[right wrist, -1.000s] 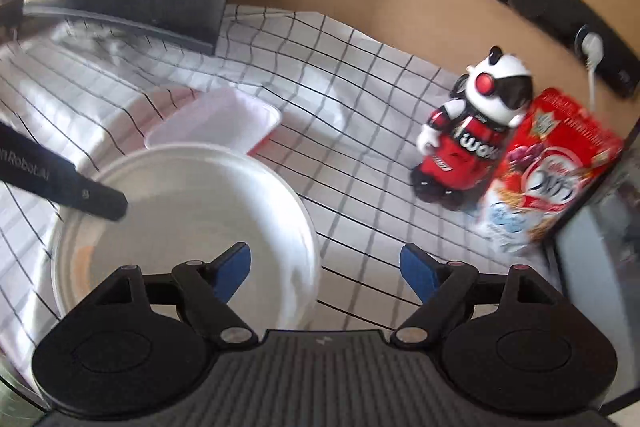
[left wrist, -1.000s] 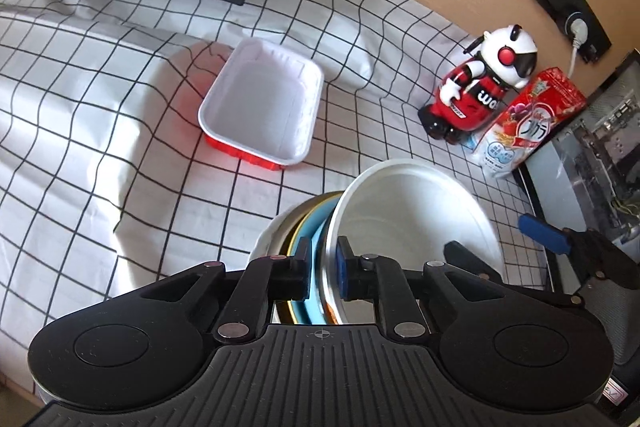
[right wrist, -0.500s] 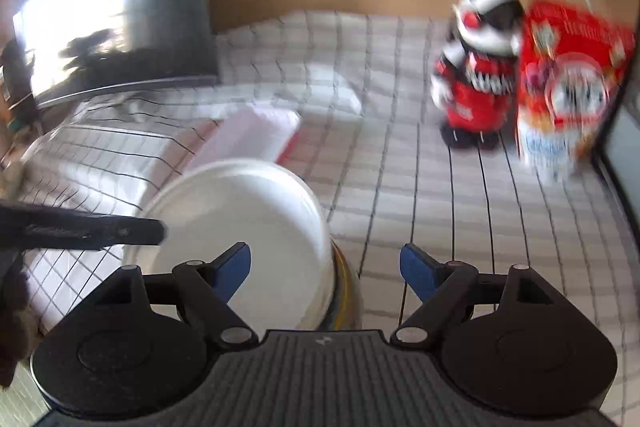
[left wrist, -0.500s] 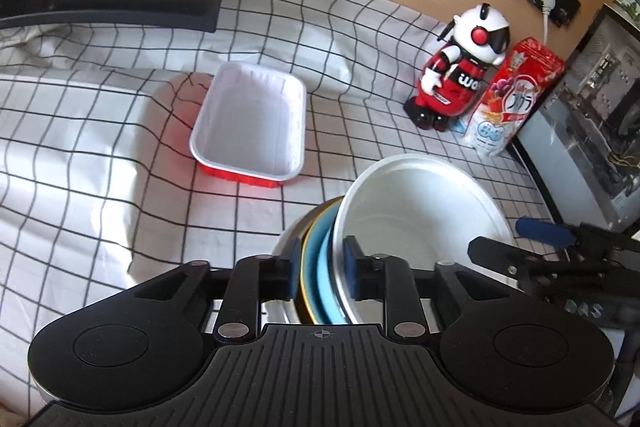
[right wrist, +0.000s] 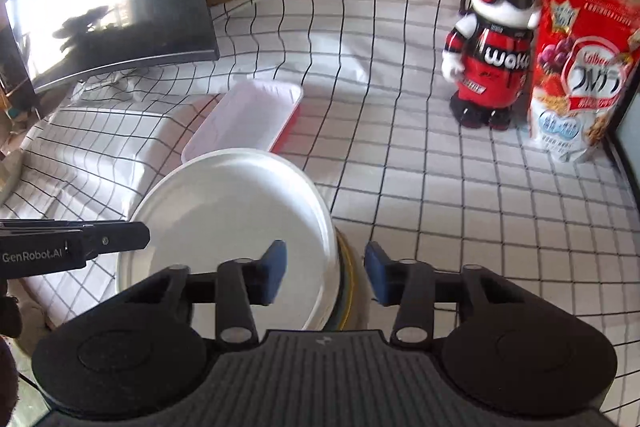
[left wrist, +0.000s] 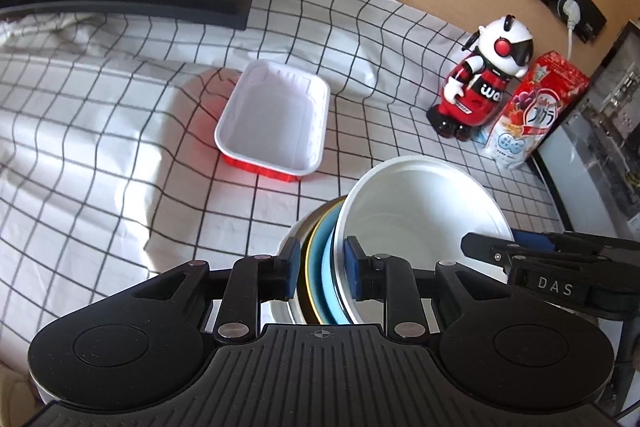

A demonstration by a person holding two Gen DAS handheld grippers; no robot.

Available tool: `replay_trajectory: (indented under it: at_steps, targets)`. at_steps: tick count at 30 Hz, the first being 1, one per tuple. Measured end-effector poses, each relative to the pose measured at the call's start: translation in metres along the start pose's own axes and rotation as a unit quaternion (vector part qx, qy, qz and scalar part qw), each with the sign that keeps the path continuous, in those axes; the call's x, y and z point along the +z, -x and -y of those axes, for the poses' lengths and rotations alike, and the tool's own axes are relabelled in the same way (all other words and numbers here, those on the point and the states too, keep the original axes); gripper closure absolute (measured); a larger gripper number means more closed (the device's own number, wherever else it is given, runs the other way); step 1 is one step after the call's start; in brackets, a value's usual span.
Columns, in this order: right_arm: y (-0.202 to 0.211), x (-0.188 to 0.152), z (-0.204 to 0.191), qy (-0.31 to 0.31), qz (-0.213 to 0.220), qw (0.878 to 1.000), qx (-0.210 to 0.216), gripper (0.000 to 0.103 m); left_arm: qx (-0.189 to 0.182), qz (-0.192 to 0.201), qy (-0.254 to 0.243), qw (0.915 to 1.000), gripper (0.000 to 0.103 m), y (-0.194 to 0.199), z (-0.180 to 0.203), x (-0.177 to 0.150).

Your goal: Organize plates and bowls

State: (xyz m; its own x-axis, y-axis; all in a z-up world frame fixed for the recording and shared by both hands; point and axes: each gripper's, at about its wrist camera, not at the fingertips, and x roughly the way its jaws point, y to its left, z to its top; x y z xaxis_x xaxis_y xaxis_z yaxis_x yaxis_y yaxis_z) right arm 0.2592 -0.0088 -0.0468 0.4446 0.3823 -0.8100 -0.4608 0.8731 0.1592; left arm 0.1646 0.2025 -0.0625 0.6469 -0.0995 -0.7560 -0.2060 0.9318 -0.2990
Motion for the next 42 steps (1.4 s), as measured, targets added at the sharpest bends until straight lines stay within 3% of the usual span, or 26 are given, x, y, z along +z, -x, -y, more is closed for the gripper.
replay_trajectory:
  at_steps: [6, 10, 11, 13, 16, 19, 21, 24, 27, 29, 31, 32, 33, 35, 42]
  targets:
    - [0.0, 0.016, 0.009, 0.005, -0.007, 1.0, 0.015, 0.061, 0.007, 0.002, -0.007, 1.0, 0.077, 0.003, 0.002, 0.014]
    - [0.006, 0.048, 0.019, 0.011, -0.019, 0.998, 0.06, 0.059, 0.007, -0.017, -0.015, 0.9997, 0.077, 0.004, -0.003, 0.037]
    - [0.006, 0.063, 0.021, 0.012, -0.025, 0.997, 0.07, 0.056, 0.006, -0.02, -0.016, 0.9997, 0.077, 0.005, -0.007, 0.047]
    - [-0.001, 0.092, 0.022, 0.019, -0.044, 0.996, 0.082, 0.036, 0.011, -0.019, -0.011, 0.9997, 0.077, 0.003, -0.022, 0.073]
    - [-0.037, 0.131, 0.023, 0.018, -0.1, 0.99, 0.098, 0.031, 0.043, -0.023, -0.015, 0.9987, 0.077, -0.019, -0.044, 0.115]
    - [-0.092, 0.154, 0.021, 0.03, -0.142, 0.985, 0.094, 0.028, 0.086, -0.044, -0.013, 0.9952, 0.077, -0.066, -0.067, 0.143]
    - [-0.129, 0.163, 0.02, 0.032, -0.16, 0.983, 0.086, 0.028, 0.105, -0.061, -0.001, 0.9926, 0.077, -0.101, -0.081, 0.152]
    - [-0.178, 0.169, 0.019, 0.015, -0.185, 0.975, 0.125, 0.028, 0.103, -0.076, 0.004, 0.9917, 0.077, -0.141, -0.09, 0.158]
    - [-0.217, 0.167, 0.011, -0.004, -0.197, 0.969, 0.148, 0.035, 0.121, -0.09, -0.001, 0.9886, 0.077, -0.169, -0.09, 0.155]
    - [-0.237, 0.163, 0.005, 0.002, -0.196, 0.971, 0.137, 0.046, 0.139, -0.096, -0.005, 0.9856, 0.078, -0.182, -0.091, 0.152]
    - [-0.252, 0.158, 0.001, 0.004, -0.201, 0.97, 0.136, 0.065, 0.137, -0.098, -0.013, 0.9856, 0.082, -0.189, -0.089, 0.151]
    - [-0.258, 0.156, -0.001, 0.004, -0.209, 0.968, 0.141, 0.069, 0.133, -0.1, -0.013, 0.9859, 0.082, -0.193, -0.087, 0.152]
    - [-0.256, 0.157, -0.002, 0.008, -0.2, 0.969, 0.145, 0.076, 0.124, -0.104, -0.01, 0.9867, 0.083, -0.195, -0.085, 0.151]
    - [-0.248, 0.16, -0.004, 0.015, -0.205, 0.969, 0.138, 0.08, 0.103, -0.125, 0.001, 0.9869, 0.098, -0.195, -0.08, 0.15]
    - [-0.153, 0.184, 0.014, 0.03, -0.135, 0.984, 0.116, 0.08, 0.014, -0.103, -0.003, 0.9946, 0.098, -0.122, -0.039, 0.172]
